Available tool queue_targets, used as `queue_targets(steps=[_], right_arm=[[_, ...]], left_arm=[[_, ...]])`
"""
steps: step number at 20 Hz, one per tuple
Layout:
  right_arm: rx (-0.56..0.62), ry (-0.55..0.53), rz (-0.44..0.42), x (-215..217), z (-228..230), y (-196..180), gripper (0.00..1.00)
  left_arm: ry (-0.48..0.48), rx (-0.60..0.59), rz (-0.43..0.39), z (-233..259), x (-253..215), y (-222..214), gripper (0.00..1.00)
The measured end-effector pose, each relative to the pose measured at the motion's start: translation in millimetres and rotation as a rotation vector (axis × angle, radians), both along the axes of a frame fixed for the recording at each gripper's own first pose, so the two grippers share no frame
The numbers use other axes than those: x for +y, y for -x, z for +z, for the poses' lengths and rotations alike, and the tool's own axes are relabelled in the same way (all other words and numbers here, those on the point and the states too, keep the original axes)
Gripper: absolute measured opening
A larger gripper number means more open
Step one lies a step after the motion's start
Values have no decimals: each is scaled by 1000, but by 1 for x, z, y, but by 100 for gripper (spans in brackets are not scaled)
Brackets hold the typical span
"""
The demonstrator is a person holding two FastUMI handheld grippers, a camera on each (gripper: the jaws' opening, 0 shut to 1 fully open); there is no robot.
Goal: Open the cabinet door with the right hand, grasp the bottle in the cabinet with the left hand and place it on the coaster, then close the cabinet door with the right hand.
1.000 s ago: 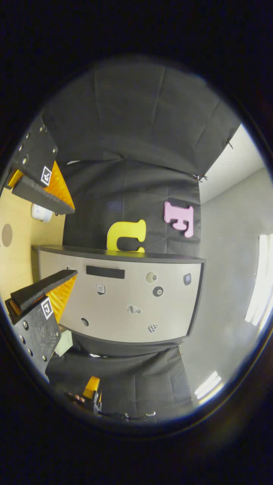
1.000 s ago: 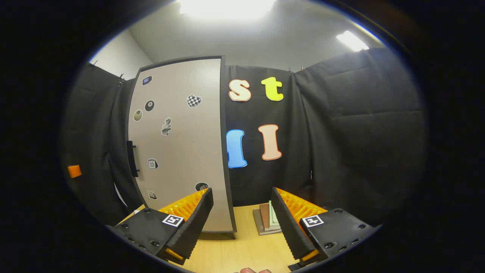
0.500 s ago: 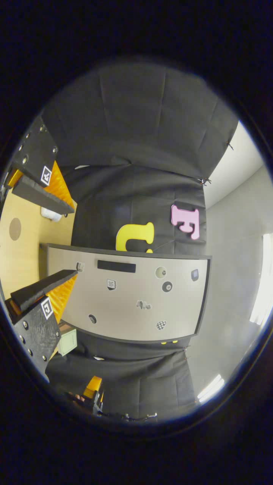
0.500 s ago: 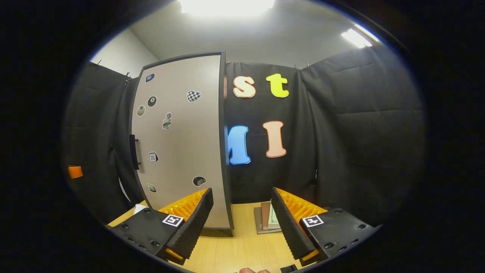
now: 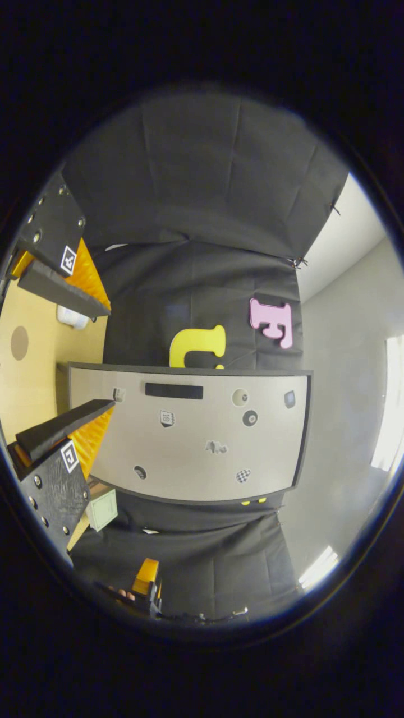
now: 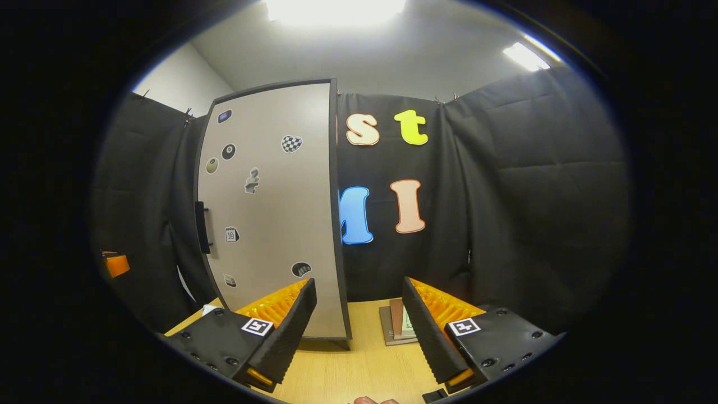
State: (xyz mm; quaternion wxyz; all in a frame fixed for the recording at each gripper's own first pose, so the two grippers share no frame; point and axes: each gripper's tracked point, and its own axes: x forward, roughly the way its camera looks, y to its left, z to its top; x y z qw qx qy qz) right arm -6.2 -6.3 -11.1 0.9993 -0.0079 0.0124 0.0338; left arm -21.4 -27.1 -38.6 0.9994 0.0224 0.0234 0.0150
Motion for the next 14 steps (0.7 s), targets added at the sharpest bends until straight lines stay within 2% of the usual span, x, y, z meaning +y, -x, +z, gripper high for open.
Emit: queue_targets(steps=[4, 5, 6, 10, 12, 13, 14], right_arm=[[-24, -18, -6, 36, 19, -6, 97], [-26, -21, 3, 46, 21, -10, 92], [-29, -19, 11, 56, 24, -14, 97], [-56, 16, 34, 94, 39, -31, 97], [-60, 19, 50, 114, 47, -38, 97], [-58, 11, 67, 125, 49, -43, 92], [-52, 2, 89, 137, 51, -47, 97]], left_arm=[[-7, 47, -28, -29, 26, -11, 91], [-18, 52, -27, -32, 34, -13, 89], [-26, 54, -31, -36, 39, -15, 89], [-10, 75, -61, -52, 53, -19, 89], [-2, 69, -52, -54, 67, -19, 91], [7, 73, -50, -57, 72, -20, 89], [15, 78, -49, -62, 77, -18, 89]])
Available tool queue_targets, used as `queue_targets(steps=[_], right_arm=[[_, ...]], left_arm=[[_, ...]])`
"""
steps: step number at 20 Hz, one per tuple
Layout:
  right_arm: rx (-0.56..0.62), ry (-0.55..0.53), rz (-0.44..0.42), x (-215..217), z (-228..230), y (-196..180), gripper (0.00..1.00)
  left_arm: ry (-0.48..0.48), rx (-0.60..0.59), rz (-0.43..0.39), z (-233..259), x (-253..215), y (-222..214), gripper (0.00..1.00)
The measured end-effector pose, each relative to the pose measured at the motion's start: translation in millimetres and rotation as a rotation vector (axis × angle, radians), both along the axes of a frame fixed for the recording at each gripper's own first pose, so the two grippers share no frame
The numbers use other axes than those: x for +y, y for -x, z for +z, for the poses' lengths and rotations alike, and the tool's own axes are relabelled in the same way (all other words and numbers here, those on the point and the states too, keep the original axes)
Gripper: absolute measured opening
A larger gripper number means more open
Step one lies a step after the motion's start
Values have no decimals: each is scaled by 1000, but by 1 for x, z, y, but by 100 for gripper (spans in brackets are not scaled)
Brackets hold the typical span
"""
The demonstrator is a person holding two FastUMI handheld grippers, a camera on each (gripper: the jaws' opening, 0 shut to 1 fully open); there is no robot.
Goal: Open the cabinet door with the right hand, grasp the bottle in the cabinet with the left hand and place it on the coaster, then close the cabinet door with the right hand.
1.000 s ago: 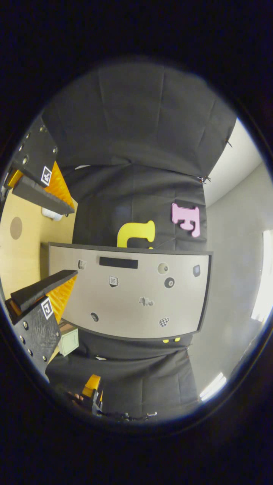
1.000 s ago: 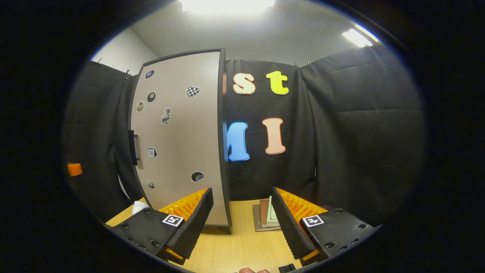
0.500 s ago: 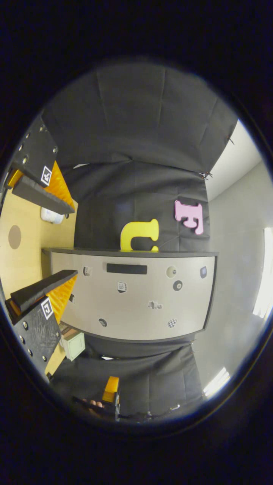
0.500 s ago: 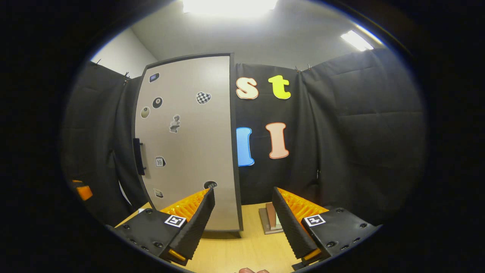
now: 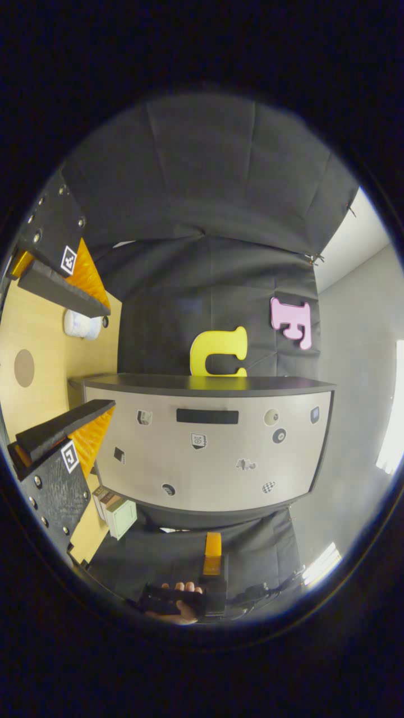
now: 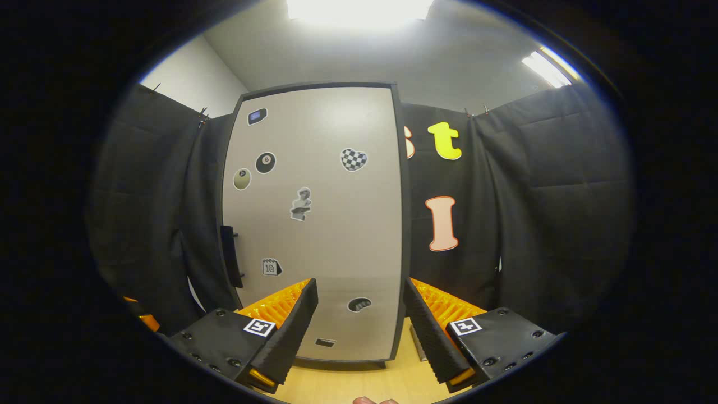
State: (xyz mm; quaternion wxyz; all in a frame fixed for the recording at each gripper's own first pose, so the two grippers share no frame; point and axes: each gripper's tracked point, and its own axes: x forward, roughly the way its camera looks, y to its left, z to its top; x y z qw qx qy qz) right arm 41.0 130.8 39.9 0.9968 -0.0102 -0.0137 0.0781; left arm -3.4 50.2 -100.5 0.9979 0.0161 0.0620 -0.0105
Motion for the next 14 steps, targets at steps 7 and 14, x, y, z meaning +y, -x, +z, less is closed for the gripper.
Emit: queue_targets(steps=[7, 14], right_arm=[[67, -81, 126, 81, -4, -31, 92], [55, -58, 185, 153, 3, -56, 97]], left_arm=[[27, 26, 59, -17, 55, 7, 89], [19, 57, 71, -38, 77, 1, 91]])
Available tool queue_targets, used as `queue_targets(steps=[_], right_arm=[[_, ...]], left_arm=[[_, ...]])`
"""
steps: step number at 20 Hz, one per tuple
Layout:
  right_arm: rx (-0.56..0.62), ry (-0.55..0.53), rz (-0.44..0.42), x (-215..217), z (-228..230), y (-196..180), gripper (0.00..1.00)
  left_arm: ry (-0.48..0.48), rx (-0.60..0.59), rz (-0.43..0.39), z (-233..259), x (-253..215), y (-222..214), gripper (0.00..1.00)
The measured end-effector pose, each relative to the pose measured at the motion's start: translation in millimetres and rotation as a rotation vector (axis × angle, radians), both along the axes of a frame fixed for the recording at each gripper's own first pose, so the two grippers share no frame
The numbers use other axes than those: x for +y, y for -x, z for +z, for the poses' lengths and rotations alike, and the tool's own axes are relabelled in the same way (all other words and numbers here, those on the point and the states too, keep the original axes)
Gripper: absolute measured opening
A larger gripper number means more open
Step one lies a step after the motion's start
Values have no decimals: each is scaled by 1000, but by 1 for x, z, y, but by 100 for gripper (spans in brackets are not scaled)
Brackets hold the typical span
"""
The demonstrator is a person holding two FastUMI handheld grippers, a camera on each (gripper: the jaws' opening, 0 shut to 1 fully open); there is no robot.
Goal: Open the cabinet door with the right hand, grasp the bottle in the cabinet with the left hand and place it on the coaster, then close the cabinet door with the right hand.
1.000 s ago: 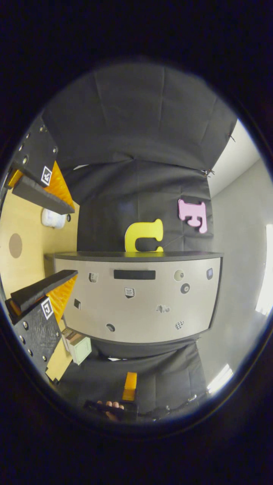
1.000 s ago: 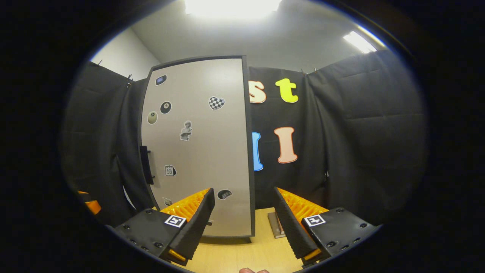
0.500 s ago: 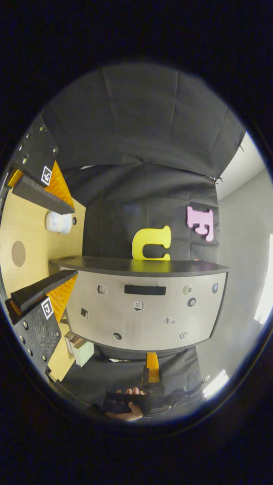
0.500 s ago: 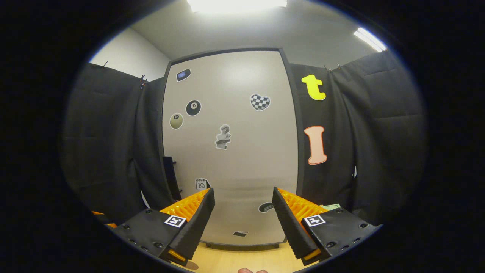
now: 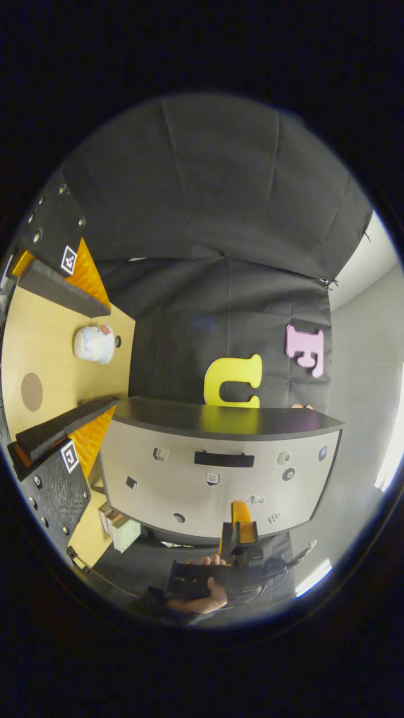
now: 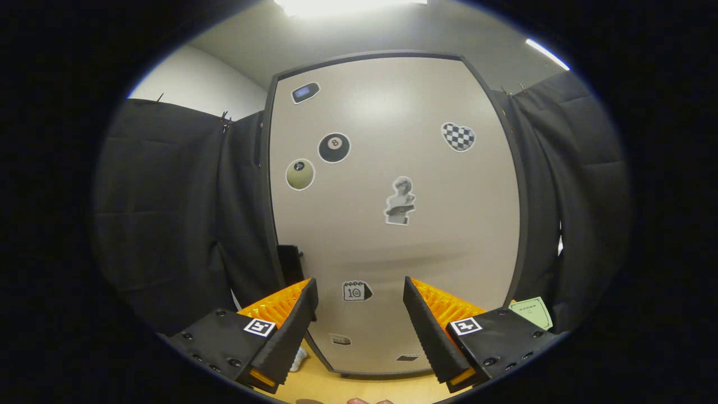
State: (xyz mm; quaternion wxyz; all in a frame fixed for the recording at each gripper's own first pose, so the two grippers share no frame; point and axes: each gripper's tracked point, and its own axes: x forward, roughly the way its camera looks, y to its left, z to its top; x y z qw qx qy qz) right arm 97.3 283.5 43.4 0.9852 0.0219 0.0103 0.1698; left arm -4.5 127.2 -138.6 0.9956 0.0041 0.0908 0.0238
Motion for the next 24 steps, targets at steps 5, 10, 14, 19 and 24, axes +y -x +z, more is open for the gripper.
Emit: queue_targets(steps=[5, 10, 14, 19, 24], right_arm=[[-14, 17, 43, 45, 5, -15, 97], [-21, 47, 61, 79, 1, -26, 97], [-10, 59, 22, 90, -8, -41, 92], [2, 77, -48, 95, -17, -56, 96], [12, 69, -84, 100, -21, -60, 53]], left_arm=[[26, 32, -4, -14, 5, -5, 91], [11, 43, -4, -22, 5, -6, 91], [12, 47, 9, -28, 11, -10, 91], [35, 73, 41, -38, 28, -10, 89], [29, 72, 49, -40, 37, -6, 89]])
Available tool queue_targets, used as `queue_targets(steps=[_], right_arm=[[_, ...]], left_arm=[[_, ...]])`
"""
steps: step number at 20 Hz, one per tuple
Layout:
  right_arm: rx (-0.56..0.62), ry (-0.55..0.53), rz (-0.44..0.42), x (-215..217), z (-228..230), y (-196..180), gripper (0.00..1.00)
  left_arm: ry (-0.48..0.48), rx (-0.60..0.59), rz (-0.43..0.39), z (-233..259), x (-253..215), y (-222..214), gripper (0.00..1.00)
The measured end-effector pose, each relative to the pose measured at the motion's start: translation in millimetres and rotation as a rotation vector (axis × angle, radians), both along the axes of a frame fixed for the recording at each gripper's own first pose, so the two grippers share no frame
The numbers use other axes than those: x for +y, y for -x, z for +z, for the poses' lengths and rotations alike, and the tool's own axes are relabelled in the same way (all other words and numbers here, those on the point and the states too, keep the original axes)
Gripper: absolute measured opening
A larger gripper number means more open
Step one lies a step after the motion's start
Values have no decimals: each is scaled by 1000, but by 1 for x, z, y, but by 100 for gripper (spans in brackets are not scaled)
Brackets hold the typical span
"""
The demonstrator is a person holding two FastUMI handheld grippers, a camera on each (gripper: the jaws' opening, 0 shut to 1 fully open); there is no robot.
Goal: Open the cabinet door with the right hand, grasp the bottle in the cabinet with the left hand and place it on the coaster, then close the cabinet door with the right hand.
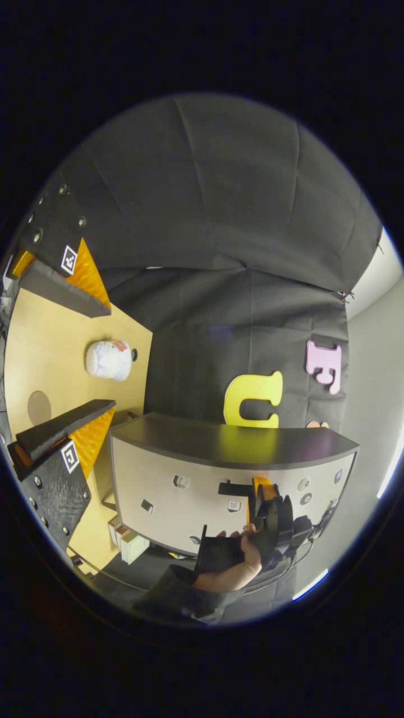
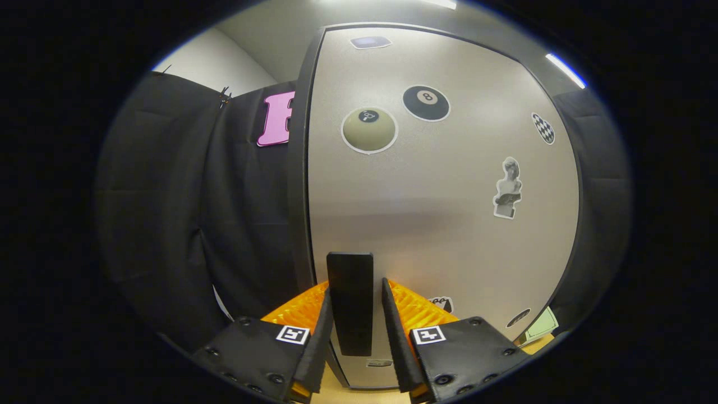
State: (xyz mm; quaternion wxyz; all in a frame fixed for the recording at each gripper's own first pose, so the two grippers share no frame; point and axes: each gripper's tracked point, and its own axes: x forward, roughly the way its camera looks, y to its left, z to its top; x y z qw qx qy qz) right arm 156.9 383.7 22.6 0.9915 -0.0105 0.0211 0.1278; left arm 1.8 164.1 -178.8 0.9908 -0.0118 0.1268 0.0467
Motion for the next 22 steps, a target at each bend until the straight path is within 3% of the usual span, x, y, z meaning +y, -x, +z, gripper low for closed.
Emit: queue_targets(steps=[2, 7, 11, 22], right_arm=[[8, -7, -13, 1, 0, 0, 36], [8, -3, -17, 0, -1, 0, 32], [20, -3, 48, 0, -3, 4, 18], [22, 2, 184, -16, 1, 57, 18]], left_arm=[[-12, -9, -9, 4, -1, 1, 89], [-41, -17, -30, 5, -11, 5, 90], [-23, -9, -43, 2, -18, 9, 91], [-39, -15, -78, 12, -45, -7, 91]])
